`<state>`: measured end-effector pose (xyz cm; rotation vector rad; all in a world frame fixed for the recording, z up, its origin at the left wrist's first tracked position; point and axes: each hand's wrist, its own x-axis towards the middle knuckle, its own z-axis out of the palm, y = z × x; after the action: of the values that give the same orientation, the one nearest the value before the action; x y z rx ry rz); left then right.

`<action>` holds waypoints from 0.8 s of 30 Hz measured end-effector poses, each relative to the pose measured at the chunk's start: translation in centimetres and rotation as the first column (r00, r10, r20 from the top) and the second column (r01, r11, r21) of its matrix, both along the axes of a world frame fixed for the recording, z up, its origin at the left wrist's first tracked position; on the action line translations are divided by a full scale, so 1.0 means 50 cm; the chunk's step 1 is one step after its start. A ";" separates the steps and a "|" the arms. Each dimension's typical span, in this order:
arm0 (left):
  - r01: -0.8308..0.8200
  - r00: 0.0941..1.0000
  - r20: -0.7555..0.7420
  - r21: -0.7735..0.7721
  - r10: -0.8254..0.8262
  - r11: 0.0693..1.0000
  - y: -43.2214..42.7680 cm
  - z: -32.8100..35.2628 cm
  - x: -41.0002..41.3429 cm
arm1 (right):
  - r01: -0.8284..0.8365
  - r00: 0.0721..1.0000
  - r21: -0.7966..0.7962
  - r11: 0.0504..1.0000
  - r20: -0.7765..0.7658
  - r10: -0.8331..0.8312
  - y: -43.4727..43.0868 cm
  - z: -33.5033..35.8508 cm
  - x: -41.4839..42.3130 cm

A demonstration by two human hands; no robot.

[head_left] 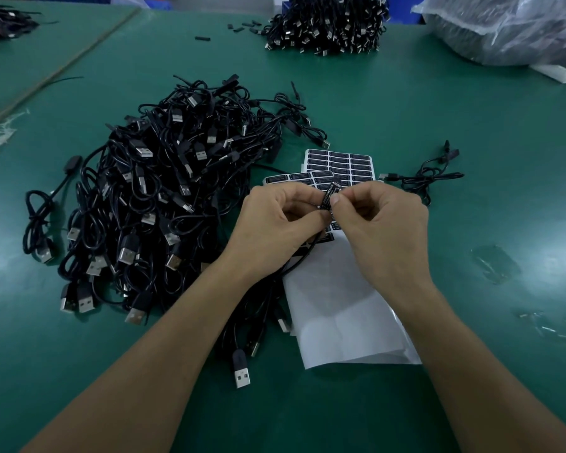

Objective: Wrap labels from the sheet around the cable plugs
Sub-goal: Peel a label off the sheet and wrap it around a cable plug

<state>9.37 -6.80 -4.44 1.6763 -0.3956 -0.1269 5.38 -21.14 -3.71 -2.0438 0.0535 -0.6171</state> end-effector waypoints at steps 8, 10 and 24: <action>0.018 0.999 -0.032 -0.024 -0.019 1.000 0.001 0.000 0.002 | 0.002 1.000 0.029 1.000 0.011 -0.002 0.002 0.001 0.000; 0.020 0.999 -0.038 -0.027 -0.021 0.999 0.002 0.001 0.001 | 0.000 1.000 0.023 1.000 0.015 0.000 0.002 0.002 0.000; 0.034 0.999 -0.026 -0.052 -0.036 0.998 0.001 0.003 -0.001 | 0.010 1.000 0.036 0.999 -0.007 -0.009 0.001 0.008 -0.001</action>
<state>9.33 -6.74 -4.28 1.6159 -0.4049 -0.1636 5.34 -21.11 -3.29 -2.0117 0.0777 -0.6111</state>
